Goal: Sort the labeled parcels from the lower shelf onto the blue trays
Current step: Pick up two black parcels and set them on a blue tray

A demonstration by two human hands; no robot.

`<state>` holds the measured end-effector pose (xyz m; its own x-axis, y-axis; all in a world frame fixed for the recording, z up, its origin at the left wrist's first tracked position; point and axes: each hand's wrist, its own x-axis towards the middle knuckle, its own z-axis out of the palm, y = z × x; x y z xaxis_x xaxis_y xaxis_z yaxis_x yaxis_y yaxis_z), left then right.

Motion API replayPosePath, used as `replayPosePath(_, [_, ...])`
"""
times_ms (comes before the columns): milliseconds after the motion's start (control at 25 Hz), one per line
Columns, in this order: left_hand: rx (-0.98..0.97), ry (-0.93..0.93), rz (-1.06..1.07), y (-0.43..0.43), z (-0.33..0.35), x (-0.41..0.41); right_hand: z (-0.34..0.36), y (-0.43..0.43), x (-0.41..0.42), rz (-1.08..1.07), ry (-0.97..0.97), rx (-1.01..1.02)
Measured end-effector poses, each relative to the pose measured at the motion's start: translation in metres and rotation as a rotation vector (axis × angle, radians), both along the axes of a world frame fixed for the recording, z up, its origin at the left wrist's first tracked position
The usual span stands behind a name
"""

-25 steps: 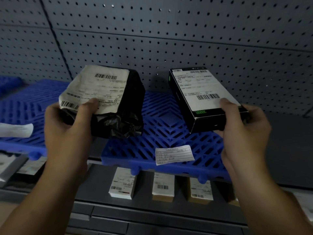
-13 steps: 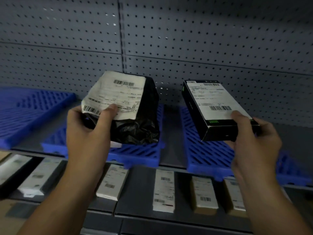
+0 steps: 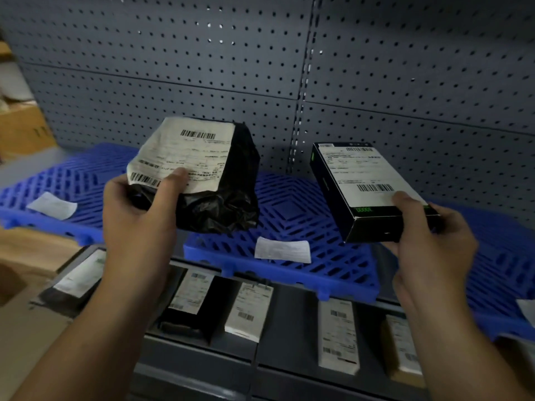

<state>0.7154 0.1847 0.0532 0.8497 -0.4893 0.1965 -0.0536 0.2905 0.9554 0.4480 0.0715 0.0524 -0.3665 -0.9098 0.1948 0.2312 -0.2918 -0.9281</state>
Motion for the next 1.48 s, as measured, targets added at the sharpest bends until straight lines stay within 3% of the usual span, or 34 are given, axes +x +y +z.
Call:
replayPosePath(400, [-0.051,0.016,0.032,0.004,0.009,0.125,0.008,0.003,0.110,-0.011,0.006,0.007])
replayPosePath(680, [-0.063,-0.048,-0.053,0.024,0.022,0.280,0.009,0.036,0.261,-0.095,-0.063,-0.004])
replayPosePath(880, [0.027,-0.054,-0.098,0.020,0.012,0.360,0.000,0.056,0.344,-0.132,0.012,0.059])
replayPosePath(1120, [0.077,0.009,-0.158,0.002,-0.014,0.402,-0.012,0.056,0.400,-0.079,0.088,0.109])
replayPosePath(1480, [0.290,-0.079,-0.247,-0.011,-0.050,0.418,-0.034,0.041,0.433,-0.051,0.143,0.171])
